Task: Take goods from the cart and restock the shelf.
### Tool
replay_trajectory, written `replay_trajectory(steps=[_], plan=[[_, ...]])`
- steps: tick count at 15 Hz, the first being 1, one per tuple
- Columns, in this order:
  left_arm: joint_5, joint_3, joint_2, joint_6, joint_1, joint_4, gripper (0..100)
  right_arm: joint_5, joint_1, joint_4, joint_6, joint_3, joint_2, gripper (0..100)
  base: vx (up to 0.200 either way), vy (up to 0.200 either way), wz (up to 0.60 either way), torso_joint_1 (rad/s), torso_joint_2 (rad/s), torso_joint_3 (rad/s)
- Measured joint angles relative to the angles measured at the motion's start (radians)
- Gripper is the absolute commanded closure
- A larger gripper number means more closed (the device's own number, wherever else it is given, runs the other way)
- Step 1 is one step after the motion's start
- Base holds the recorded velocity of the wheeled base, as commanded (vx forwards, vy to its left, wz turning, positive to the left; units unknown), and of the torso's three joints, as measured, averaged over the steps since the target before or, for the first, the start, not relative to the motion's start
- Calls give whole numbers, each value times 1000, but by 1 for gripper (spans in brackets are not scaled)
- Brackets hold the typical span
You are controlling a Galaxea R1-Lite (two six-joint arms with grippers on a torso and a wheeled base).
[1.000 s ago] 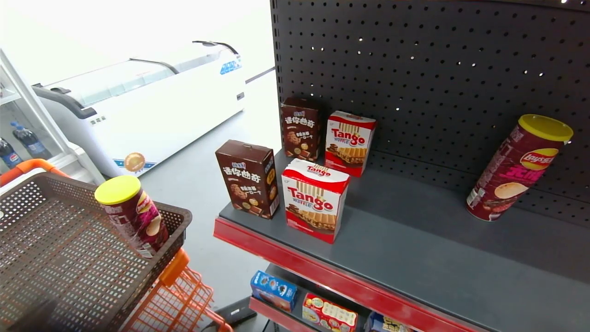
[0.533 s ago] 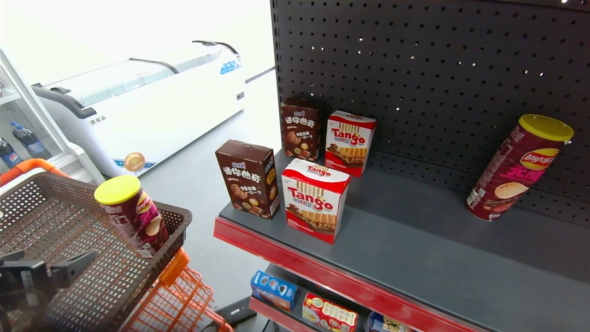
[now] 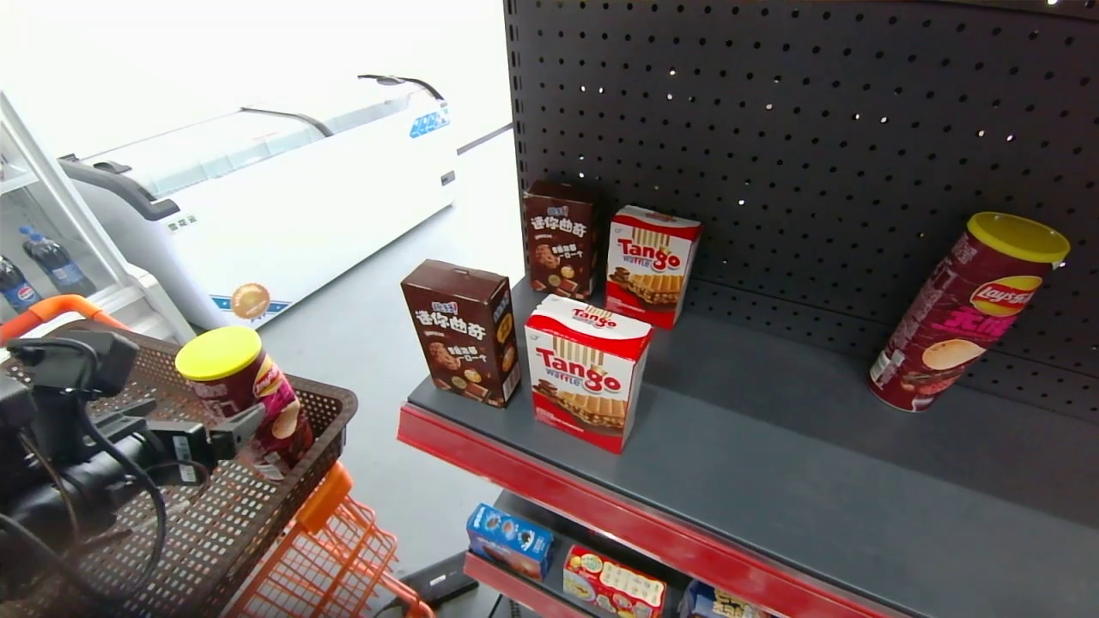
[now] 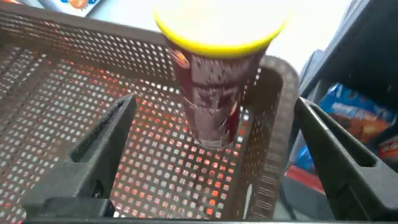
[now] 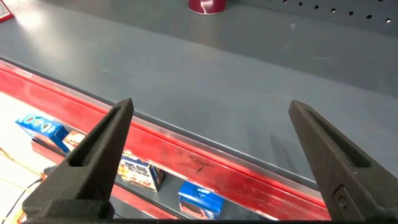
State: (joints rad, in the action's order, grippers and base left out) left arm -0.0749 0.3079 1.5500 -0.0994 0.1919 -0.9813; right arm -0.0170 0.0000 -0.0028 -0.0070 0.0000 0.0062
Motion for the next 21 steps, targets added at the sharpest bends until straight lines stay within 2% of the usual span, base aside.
replay_trajectory(steps=[1,2,4,14,18,20,21], plan=[[-2,-17,61,-25,-2,-62,0,0,0,0,0,0,0,0,0,0,0,0,0,0],[-3,-22,111,-36,-2,-104,0,0,0,0,0,0,0,0,0,0,0,0,0,0],[-3,-6,189,-39,3,-149,0,0,0,0,0,0,0,0,0,0,0,0,0,0],[-5,120,352,-43,0,-166,0,0,0,0,0,0,0,0,0,0,0,0,0,0],[-5,153,390,-38,-15,-210,0,0,0,0,0,0,0,0,0,0,0,0,0,0],[-4,166,410,-25,-25,-217,0,0,0,0,0,0,0,0,0,0,0,0,0,0],[-4,171,420,-11,-28,-225,100,0,0,0,0,0,0,0,0,0,0,0,0,0]])
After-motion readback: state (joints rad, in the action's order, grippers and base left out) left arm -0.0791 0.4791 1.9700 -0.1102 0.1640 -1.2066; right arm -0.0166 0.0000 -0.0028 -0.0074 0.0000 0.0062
